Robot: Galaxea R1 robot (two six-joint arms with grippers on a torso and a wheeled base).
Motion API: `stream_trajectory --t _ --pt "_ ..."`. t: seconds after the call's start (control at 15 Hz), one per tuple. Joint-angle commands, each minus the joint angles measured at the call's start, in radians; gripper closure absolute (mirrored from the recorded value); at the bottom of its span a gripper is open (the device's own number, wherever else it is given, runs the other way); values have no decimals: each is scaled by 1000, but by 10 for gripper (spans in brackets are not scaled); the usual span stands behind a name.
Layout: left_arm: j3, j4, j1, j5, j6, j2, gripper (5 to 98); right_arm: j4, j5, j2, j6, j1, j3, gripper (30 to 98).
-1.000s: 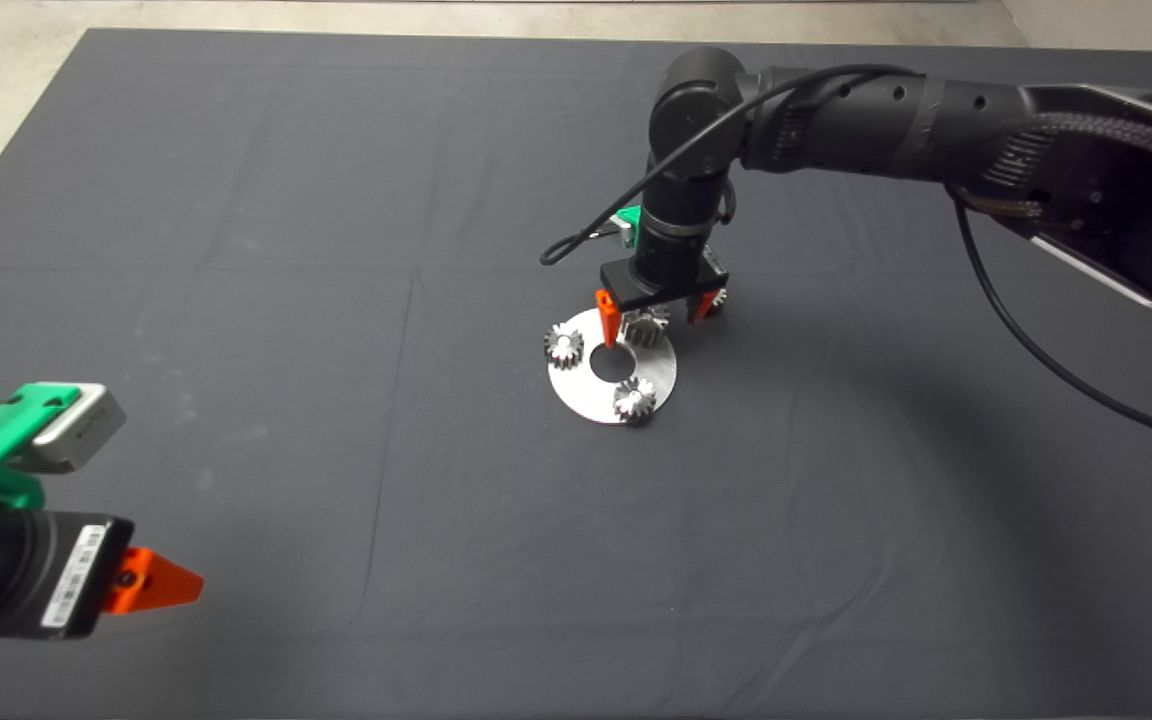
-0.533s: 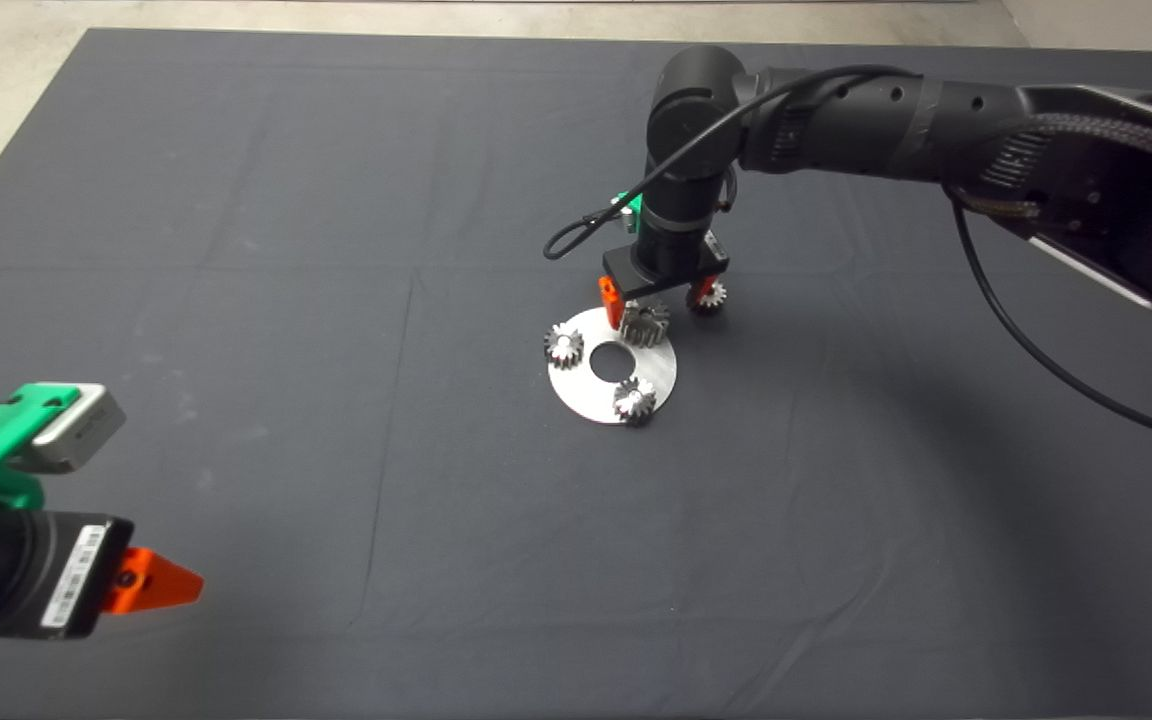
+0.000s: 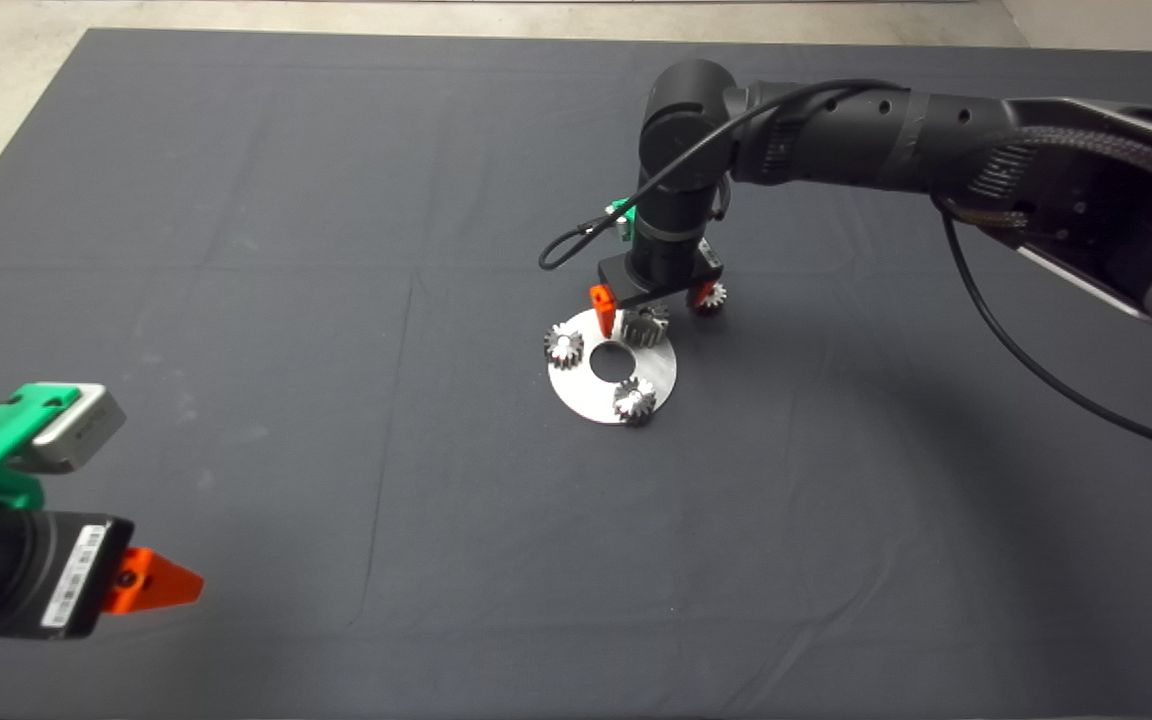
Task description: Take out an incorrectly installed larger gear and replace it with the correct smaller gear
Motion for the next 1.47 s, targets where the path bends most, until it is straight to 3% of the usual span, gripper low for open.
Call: stream_trajectory --t 0.0,0.4,0.8,1.4 --pt "16 -10 -8 56 -8 -1 197 -32 -79 9 -4 2 0 307" --pt "16 -11 -7 56 -8 -1 197 -33 -80 8 -2 3 -1 330" --pt "14 -10 -7 56 -8 1 197 -35 -80 11 -4 5 2 473" --pt "16 -9 -7 56 -8 -1 197 -56 -80 20 -2 5 9 625"
